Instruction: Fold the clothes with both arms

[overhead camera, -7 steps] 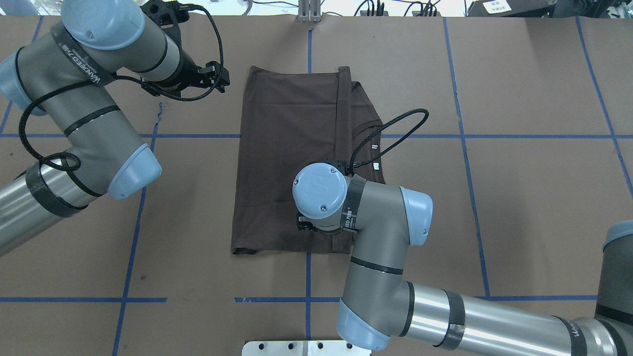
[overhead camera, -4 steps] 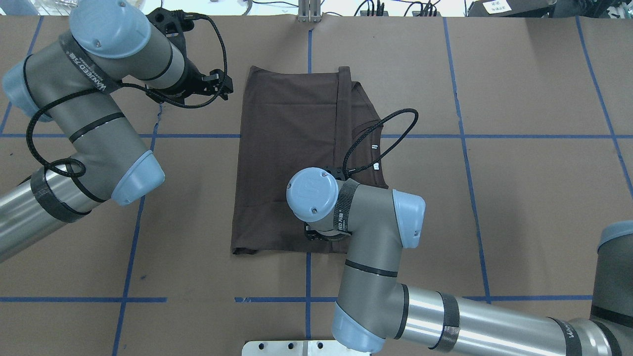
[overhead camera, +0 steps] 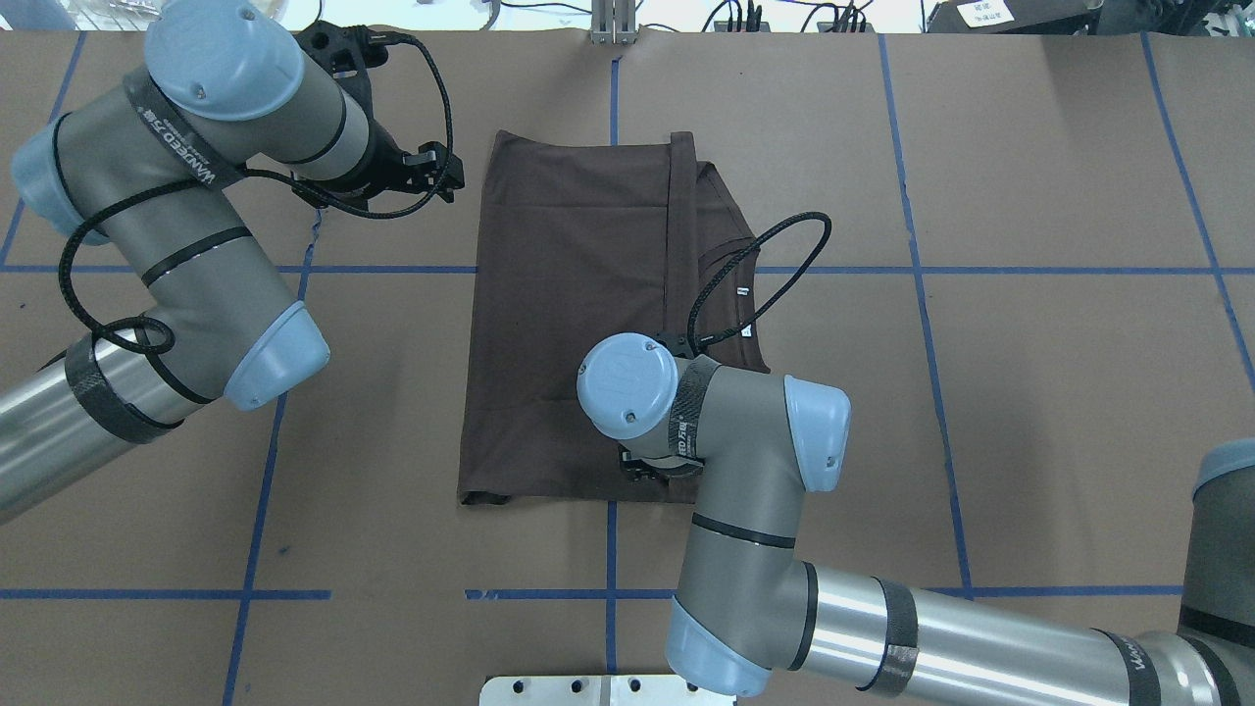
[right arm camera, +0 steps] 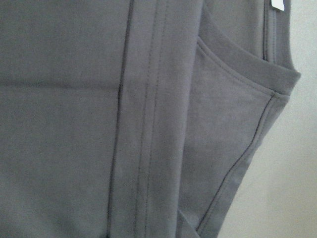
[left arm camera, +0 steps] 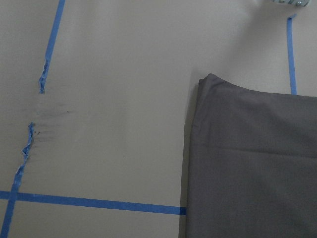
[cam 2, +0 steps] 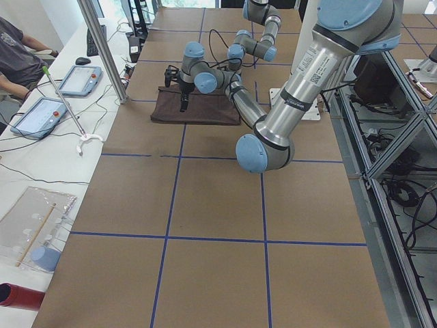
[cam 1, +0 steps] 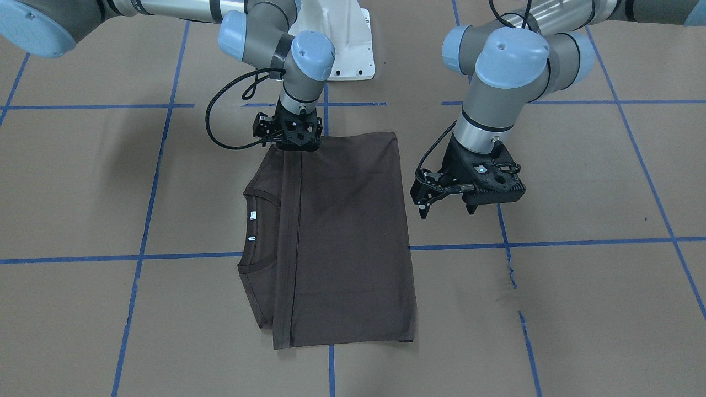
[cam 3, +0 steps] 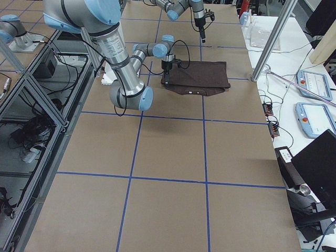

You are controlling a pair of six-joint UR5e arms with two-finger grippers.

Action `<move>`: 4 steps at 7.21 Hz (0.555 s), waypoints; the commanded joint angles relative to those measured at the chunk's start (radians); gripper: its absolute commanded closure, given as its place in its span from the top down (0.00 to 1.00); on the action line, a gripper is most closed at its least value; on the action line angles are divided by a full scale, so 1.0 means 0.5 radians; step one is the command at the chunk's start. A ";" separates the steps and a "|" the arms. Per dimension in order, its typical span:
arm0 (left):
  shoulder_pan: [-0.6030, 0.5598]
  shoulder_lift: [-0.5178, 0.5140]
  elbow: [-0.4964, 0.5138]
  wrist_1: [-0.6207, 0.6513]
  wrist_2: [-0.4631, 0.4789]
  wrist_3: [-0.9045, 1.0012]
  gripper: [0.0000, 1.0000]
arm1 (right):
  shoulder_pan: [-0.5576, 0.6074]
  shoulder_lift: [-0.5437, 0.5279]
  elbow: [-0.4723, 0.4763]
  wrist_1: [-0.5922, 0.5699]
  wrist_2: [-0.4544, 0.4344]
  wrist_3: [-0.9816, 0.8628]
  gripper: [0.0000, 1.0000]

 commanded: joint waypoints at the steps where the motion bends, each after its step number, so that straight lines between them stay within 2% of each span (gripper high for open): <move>1: 0.002 0.000 0.002 -0.003 0.000 -0.003 1.00 | 0.044 -0.005 0.023 -0.057 0.001 -0.068 1.00; 4: 0.011 -0.012 0.005 -0.037 0.000 -0.015 1.00 | 0.071 -0.173 0.195 -0.103 0.001 -0.142 1.00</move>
